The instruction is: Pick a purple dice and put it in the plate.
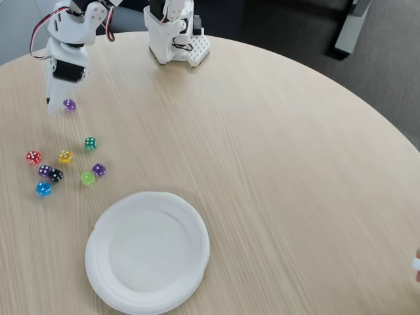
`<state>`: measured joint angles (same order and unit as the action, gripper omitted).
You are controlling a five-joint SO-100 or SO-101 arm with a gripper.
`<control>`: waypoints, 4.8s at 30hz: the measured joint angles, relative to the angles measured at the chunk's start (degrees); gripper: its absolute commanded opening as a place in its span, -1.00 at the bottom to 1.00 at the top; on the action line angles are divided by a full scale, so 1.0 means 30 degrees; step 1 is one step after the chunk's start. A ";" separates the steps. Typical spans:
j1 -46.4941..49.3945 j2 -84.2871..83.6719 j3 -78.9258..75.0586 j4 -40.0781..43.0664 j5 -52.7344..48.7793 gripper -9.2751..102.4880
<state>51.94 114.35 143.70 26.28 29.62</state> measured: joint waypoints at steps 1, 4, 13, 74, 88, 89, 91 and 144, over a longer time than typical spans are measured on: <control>0.0000 0.0000 0.0000 0.0527 0.0205 -0.66; 0.0000 0.0000 0.0000 0.2344 0.0850 -0.65; 0.0029 0.0029 -0.0176 0.4248 0.1846 -0.57; 0.1758 -0.1641 -0.0410 0.8437 0.3955 -0.45; 0.0791 -0.1641 -0.0527 0.5420 0.4775 -0.44; 0.0762 -0.1670 -0.0498 0.4863 0.4775 -0.44; 0.0674 -0.1699 -0.0498 0.3809 0.4600 -0.44; 0.0938 -0.3281 -0.1787 0.0732 0.6006 -0.48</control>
<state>54.76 104.50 138.34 28.48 47.64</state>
